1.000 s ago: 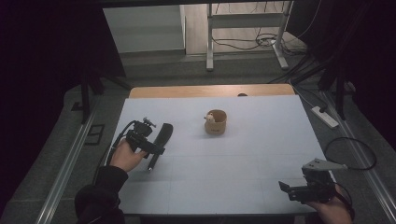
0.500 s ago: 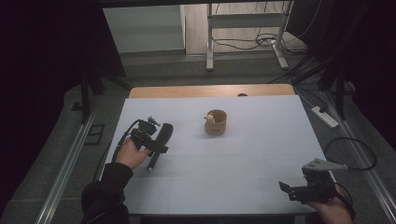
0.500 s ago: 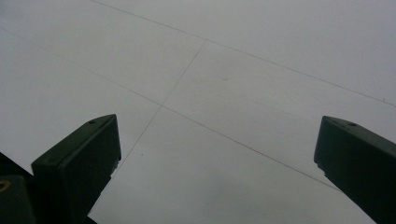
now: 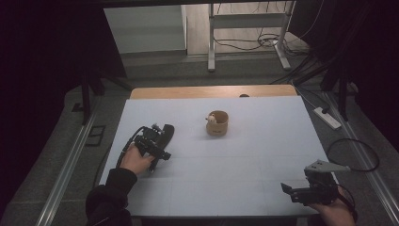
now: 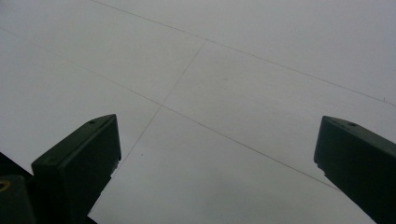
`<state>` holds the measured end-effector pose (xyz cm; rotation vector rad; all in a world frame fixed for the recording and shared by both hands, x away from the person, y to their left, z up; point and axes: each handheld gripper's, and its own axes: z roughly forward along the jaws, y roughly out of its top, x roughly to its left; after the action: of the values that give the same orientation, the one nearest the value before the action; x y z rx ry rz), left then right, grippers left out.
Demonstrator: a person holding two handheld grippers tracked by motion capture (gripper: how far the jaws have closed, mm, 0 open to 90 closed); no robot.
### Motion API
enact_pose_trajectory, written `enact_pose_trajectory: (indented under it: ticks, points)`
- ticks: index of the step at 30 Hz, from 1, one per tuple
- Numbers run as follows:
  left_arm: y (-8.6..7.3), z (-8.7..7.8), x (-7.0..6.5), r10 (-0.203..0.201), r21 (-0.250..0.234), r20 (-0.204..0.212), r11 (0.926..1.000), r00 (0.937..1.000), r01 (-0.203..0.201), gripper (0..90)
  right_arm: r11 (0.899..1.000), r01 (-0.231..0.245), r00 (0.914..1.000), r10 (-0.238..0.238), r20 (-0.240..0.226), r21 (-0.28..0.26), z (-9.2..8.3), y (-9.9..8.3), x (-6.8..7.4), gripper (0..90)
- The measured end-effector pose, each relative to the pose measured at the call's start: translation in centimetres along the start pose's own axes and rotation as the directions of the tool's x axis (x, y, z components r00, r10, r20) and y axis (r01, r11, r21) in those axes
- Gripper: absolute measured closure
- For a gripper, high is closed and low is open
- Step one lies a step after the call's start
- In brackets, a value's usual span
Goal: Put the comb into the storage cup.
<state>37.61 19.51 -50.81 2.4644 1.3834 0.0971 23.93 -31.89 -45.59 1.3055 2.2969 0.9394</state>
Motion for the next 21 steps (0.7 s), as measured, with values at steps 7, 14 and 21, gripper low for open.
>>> enact_pose_trajectory:
  ticks: [7,14,21]
  points:
    - [-0.2,1.0,-0.3,0.007,0.027,-0.022,0.9996,0.9997,-0.006,0.0,1.0,0.0,1.0,0.0,-0.001,0.0,0.0,0.0,0.0,0.6]
    - [-0.5,1.7,-0.4,0.006,0.036,-0.039,0.9993,0.9992,-0.004,0.0,1.0,0.003,1.0,-0.003,-0.002,0.001,0.0,0.0,0.0,0.8]
    - [-0.5,1.7,-0.5,0.004,0.039,-0.042,0.9992,0.9991,-0.002,0.0,1.0,0.005,1.0,-0.005,-0.001,0.001,0.0,0.0,0.0,0.8]
